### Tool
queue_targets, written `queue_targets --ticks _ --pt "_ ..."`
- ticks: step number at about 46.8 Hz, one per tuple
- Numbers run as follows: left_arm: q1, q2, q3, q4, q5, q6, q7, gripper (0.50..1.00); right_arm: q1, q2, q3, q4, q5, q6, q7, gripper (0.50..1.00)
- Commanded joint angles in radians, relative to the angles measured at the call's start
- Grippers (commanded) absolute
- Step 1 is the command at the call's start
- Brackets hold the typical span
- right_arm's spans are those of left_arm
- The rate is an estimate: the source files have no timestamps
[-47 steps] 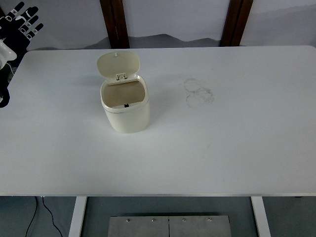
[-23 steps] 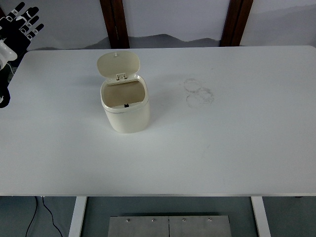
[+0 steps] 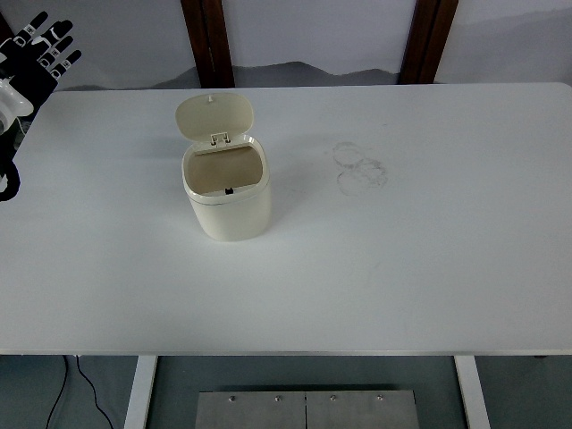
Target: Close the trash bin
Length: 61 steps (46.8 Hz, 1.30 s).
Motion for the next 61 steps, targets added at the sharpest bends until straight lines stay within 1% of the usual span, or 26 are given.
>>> queue_targets --ticks 1,8,15,21,27,35,40,44,50,55,61 --pt "0.001 0.0 0.002 0.0 -0.001 0.013 0.0 1.0 0.0 0.0 0.0 0.001 0.0 0.0 0.001 0.995" --pt "0.005 0.001 0.005 0.0 0.0 0.032 0.0 1.0 0.0 0.0 0.0 0.001 0.0 0.0 0.001 0.995" --pt "0.001 0.006 0.006 -0.001 0.0 0.033 0.004 1.0 0.0 0.0 0.0 0.001 0.0 0.0 0.001 0.995" --pt "-0.006 0.006 0.008 -0.008 0.0 0.068 0.014 1.0 0.0 0.0 0.0 0.001 0.0 0.0 0.001 0.995" --pt "-0.011 0.009 0.009 -0.023 0.0 0.092 0.018 1.0 0.0 0.0 0.0 -0.001 0.0 0.0 0.001 0.995" --pt "-0.043 0.011 0.015 -0.063 0.0 0.134 0.08 1.0 0.0 0.0 0.0 0.001 0.0 0.0 0.0 0.995" --pt "-0.069 0.017 0.035 -0.115 0.0 0.165 0.106 1.0 0.0 0.0 0.0 0.001 0.0 0.0 0.001 0.995" --pt "-0.106 0.018 0.1 -0.139 0.0 0.182 0.118 1.0 0.0 0.0 0.0 -0.001 -0.002 0.0 0.0 0.995" --pt "-0.187 0.02 0.235 -0.144 0.0 0.184 0.129 1.0 0.0 0.0 0.0 0.001 -0.002 0.0 0.0 0.995" --pt "-0.259 0.037 0.342 -0.149 0.0 0.184 0.147 1.0 0.0 0.0 0.0 -0.001 -0.002 0.0 0.0 0.995" --pt "-0.36 0.043 0.465 -0.182 0.0 0.182 0.156 1.0 0.0 0.0 0.0 0.001 -0.002 0.0 0.0 0.995"
